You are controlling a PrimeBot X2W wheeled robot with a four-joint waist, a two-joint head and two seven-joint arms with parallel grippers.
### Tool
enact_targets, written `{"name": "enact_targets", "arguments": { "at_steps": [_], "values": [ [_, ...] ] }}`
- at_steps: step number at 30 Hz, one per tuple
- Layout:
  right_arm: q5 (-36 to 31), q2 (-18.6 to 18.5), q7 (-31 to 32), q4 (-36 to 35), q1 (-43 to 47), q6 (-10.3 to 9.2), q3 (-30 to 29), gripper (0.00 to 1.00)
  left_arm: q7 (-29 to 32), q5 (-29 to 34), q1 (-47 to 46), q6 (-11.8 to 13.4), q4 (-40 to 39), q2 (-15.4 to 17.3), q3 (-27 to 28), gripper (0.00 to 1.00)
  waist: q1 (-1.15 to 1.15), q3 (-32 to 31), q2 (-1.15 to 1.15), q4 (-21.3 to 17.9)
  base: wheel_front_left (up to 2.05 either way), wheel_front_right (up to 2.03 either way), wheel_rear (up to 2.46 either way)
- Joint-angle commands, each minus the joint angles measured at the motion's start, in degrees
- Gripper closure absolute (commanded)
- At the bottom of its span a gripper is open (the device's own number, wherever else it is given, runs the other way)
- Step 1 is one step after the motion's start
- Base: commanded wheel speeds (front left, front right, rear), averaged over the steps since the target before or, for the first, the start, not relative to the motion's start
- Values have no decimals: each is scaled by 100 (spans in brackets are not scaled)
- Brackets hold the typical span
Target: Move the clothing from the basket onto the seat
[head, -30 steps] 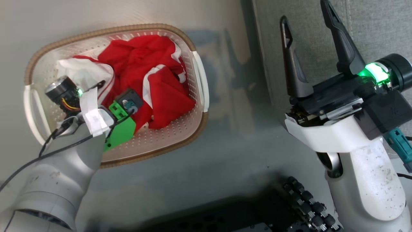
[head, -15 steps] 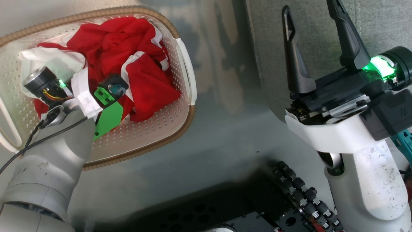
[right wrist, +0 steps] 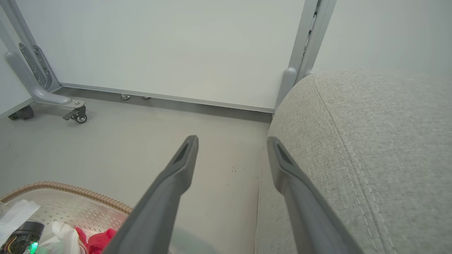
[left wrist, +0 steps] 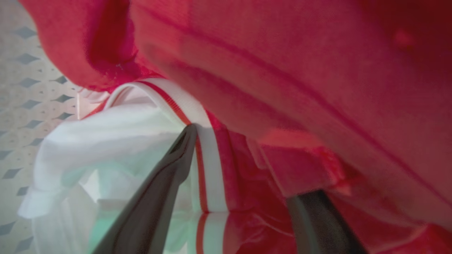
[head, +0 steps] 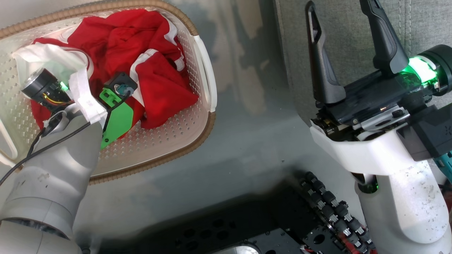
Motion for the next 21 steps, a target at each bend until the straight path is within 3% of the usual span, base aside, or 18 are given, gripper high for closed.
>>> {"name": "enact_targets", "arguments": {
  "at_steps": [1,2,3,12,21],
  "values": [
    [-16,-11,-18,-28,-87,-2,5,0,-2,-55,-75,-34,18,18,-25,47,0,16,0,1,0,0,0],
    [-9,-15,-18,-13,-85,-2,8,0,-75,-60,-82,19,9,12,-36,97,0,28,0,3,0,0,0],
    [-10,-22,-18,0,-92,-2,14,0,-111,-70,-84,47,7,9,-40,100,0,34,0,4,0,0,0],
    [-57,-111,-18,121,26,-2,-39,0,-612,-374,125,270,-13,-189,106,100,0,-219,0,145,0,0,0],
    [28,-165,-18,244,277,-2,-90,0,-1516,-948,653,463,-40,-484,458,100,0,-1150,0,382,0,0,0]
  ]
}}
